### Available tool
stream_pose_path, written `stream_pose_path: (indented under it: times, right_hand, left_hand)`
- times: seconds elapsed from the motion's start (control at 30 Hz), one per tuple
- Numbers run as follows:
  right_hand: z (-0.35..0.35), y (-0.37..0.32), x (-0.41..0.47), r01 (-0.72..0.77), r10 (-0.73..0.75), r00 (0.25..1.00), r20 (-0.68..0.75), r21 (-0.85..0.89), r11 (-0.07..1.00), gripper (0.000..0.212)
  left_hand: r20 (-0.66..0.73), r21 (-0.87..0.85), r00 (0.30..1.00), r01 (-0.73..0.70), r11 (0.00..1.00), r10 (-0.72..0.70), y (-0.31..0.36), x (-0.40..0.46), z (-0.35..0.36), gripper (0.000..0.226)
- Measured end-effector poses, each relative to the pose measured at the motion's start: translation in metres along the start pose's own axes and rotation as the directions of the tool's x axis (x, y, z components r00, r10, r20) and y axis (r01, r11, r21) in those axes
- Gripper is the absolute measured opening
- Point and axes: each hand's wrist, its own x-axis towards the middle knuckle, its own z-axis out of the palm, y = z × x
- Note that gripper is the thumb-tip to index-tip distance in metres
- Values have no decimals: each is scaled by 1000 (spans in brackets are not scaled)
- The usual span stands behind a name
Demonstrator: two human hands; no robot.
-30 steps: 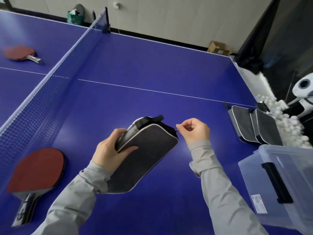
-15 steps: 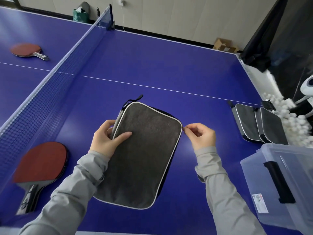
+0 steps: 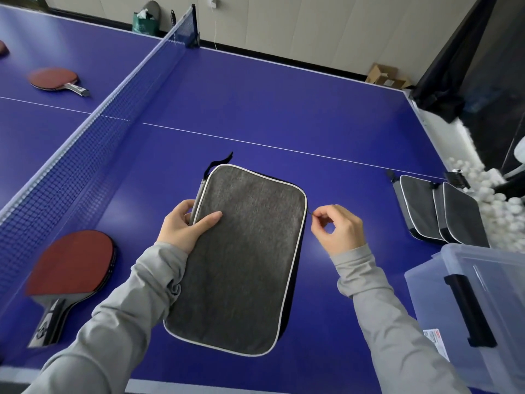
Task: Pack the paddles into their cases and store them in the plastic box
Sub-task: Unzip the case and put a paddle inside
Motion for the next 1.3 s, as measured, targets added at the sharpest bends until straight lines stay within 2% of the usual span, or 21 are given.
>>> stream_pose_path:
  times: [0.33,0.47,0.6,0.77,1.03,1.3]
  right_hand:
    - [4,-6,-24,-113,112,993,32,65,991,16]
    - [4,-6,-36,-184,181,983,36,106,977,16]
    - [2,-3,-50,-240,235,971,53,118,964,16]
    - [-1,2,-69,-324,321,946,46,117,939,16]
    - [6,-5,-92,-419,425,905,-9,138,897,17]
    - [16,-24,-105,-467,468,883,42,179,866,16]
  left_hand:
    - [-138,-17,988,73,997,-75,-5,11,10,29]
    - [-209,-13,972,103,995,-103,-6,19,14,23]
    - [-296,-31,945,137,990,-140,-9,26,21,36]
    - [-457,-96,874,136,986,-165,-13,29,29,40]
    - [-576,-199,793,100,975,-199,-17,25,53,37]
    - [-633,-423,650,165,891,-421,-21,17,81,54]
